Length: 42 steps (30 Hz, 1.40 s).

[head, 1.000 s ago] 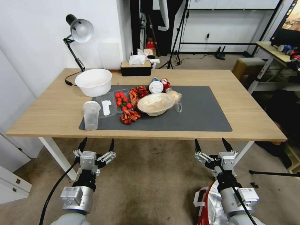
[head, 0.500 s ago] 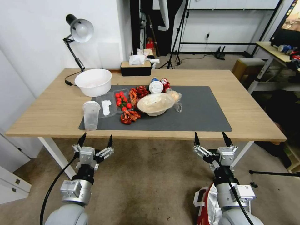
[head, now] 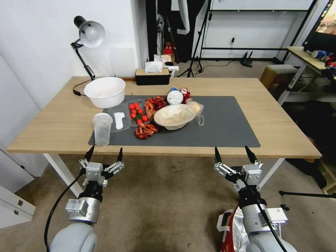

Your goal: Pick up the food delivery bag from the floor and place it on the table.

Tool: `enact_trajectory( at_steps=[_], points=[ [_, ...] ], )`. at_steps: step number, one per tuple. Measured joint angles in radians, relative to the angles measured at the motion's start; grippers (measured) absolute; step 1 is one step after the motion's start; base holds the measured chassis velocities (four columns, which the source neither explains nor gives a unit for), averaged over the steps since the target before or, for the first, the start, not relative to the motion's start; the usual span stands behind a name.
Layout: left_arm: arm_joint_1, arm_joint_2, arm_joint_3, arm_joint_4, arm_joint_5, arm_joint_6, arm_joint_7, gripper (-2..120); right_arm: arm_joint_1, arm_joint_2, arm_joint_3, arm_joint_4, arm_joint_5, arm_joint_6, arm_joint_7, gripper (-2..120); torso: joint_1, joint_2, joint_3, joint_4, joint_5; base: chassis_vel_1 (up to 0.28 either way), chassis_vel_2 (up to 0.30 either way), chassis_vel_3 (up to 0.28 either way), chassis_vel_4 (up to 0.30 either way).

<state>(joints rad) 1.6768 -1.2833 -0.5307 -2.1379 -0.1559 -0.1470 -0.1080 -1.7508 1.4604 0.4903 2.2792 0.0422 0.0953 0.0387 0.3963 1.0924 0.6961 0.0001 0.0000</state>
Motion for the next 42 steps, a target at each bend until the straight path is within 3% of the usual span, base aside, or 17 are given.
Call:
enact_trajectory(
  at_steps=[42],
  points=[
    [0.015, -0.004, 0.012, -0.011, 0.004, -0.010, 0.005, 99, 0.006, 0.026, 0.000, 0.000, 0.008, 0.002, 0.009, 100, -0.089, -0.207, -0.117, 0.0000, 0.0000, 0.000, 0.000, 0.000, 0.000]
  ],
)
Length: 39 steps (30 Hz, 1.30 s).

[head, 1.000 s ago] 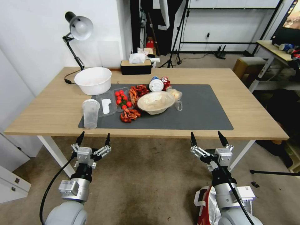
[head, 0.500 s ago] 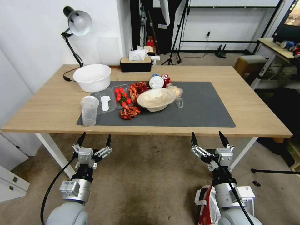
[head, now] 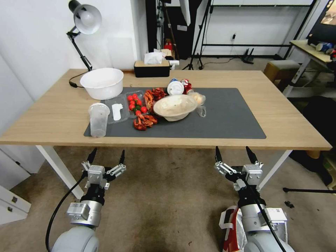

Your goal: Pick up the food delivery bag from the floor and place it on the table.

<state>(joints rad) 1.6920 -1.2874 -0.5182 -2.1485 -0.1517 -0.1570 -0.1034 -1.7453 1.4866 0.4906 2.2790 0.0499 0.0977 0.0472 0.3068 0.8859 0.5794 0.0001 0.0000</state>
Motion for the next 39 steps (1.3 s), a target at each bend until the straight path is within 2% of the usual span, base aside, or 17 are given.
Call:
enact_trajectory(
  at_steps=[6, 19, 39],
  points=[
    [0.003, 0.000, 0.000, 0.000, 0.001, 0.000, 0.001, 98, 0.000, 0.000, 0.000, -0.002, 0.000, -0.001, -0.001, 100, -0.007, -0.017, -0.010, 0.0000, 0.0000, 0.000, 0.000, 0.000, 0.000],
    [0.003, -0.002, 0.004, 0.002, 0.006, 0.003, 0.008, 98, 0.002, 0.003, -0.003, -0.008, -0.005, -0.006, 0.001, 100, -0.040, -0.091, -0.052, 0.0000, 0.0000, 0.000, 0.000, 0.000, 0.000],
    [0.011, -0.011, 0.006, -0.007, 0.011, 0.008, 0.008, 97, 0.002, 0.006, -0.003, -0.022, 0.000, 0.005, 0.001, 100, -0.073, -0.173, -0.101, 0.0000, 0.0000, 0.000, 0.000, 0.000, 0.000]
  ],
)
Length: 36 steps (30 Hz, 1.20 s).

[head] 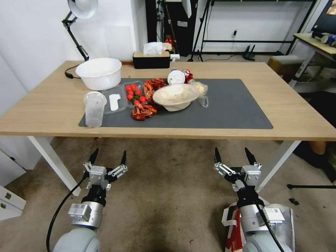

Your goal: Pick up the food delivery bag from the floor and place it on the table.

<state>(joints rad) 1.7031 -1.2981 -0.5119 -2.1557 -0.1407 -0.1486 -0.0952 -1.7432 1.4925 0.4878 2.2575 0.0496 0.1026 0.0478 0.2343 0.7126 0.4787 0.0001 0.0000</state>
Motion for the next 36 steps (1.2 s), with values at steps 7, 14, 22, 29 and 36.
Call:
enact_trajectory(
  at_steps=[7, 14, 22, 29, 36],
  points=[
    [0.000, 0.001, -0.001, 0.001, 0.001, 0.000, 0.001, 97, 0.000, 0.000, 0.003, 0.001, 0.004, 0.000, -0.003, 100, -0.015, -0.036, -0.022, 0.0000, 0.0000, 0.000, 0.000, 0.000, 0.000],
    [-0.001, -0.001, 0.004, 0.006, 0.005, -0.004, 0.003, 97, 0.001, 0.004, 0.004, -0.003, 0.002, 0.006, -0.005, 100, -0.026, -0.063, -0.038, 0.0000, 0.0000, 0.000, 0.000, 0.000, 0.000],
    [-0.002, 0.001, 0.000, 0.005, 0.006, -0.005, 0.010, 97, -0.001, 0.008, 0.009, -0.006, -0.001, 0.011, -0.005, 100, -0.039, -0.097, -0.058, 0.0000, 0.0000, 0.000, 0.000, 0.000, 0.000],
    [-0.003, 0.007, -0.002, 0.002, 0.008, -0.005, 0.011, 97, -0.004, 0.011, 0.012, -0.007, -0.004, 0.022, -0.004, 100, -0.051, -0.125, -0.074, 0.0000, 0.0000, 0.000, 0.000, 0.000, 0.000],
    [-0.001, 0.010, -0.006, -0.002, 0.010, -0.005, 0.011, 97, -0.011, 0.014, 0.009, -0.009, -0.005, 0.022, 0.003, 100, -0.061, -0.152, -0.092, 0.0000, -0.0001, 0.000, 0.000, 0.000, 0.000]
  ],
)
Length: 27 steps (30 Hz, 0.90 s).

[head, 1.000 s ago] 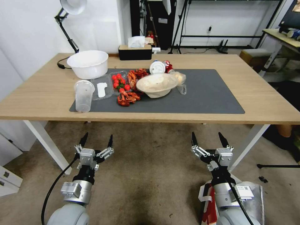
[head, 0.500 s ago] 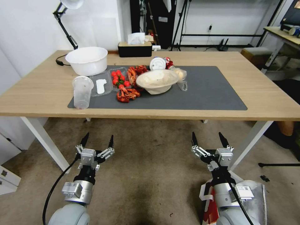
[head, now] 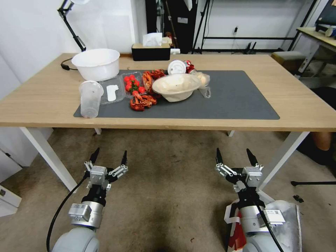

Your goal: Pick up the food delivery bag from the floor and place it on the table.

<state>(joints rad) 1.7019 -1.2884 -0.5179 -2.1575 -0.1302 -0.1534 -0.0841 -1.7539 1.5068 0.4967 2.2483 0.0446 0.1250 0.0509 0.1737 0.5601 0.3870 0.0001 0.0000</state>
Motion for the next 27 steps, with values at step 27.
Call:
enact_trajectory(
  at_steps=[27],
  points=[
    [0.003, 0.000, 0.002, -0.009, 0.004, 0.004, 0.007, 99, 0.006, 0.001, 0.017, 0.005, 0.015, 0.013, -0.017, 100, -0.043, -0.116, -0.074, 0.0000, 0.0001, 0.000, 0.000, 0.000, 0.000]
  ],
)
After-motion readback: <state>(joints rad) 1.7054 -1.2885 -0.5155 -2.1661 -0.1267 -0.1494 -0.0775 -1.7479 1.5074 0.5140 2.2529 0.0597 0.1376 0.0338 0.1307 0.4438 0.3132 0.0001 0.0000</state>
